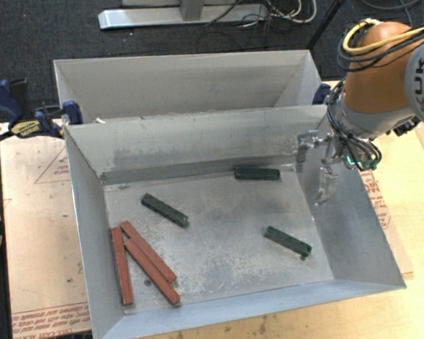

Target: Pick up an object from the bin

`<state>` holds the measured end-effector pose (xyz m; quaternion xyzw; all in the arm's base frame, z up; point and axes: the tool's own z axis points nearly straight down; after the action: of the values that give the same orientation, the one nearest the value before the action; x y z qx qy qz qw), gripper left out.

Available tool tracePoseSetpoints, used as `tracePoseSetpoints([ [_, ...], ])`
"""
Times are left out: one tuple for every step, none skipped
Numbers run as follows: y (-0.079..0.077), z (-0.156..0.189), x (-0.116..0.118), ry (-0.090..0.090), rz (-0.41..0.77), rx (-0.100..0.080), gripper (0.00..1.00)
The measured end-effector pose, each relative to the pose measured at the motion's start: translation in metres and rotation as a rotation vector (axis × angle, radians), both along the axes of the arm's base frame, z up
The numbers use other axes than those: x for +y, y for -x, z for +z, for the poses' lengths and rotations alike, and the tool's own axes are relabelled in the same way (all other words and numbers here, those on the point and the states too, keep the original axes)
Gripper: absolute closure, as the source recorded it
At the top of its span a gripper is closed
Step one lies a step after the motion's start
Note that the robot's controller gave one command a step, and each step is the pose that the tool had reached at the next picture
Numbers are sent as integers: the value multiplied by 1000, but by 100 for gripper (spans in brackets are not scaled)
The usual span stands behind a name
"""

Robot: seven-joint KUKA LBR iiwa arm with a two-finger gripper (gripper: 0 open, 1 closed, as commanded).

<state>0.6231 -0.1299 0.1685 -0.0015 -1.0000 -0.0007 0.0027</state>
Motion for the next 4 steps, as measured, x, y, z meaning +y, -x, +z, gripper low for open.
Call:
tracePoseSetpoints([
  [-2, 5, 0, 1, 2, -8, 0],
  [51, -25, 13, 1, -56, -10, 0],
  [68, -59, 28, 1, -205, -5, 0],
  [98, -80, 29, 1, -256, -6, 0],
])
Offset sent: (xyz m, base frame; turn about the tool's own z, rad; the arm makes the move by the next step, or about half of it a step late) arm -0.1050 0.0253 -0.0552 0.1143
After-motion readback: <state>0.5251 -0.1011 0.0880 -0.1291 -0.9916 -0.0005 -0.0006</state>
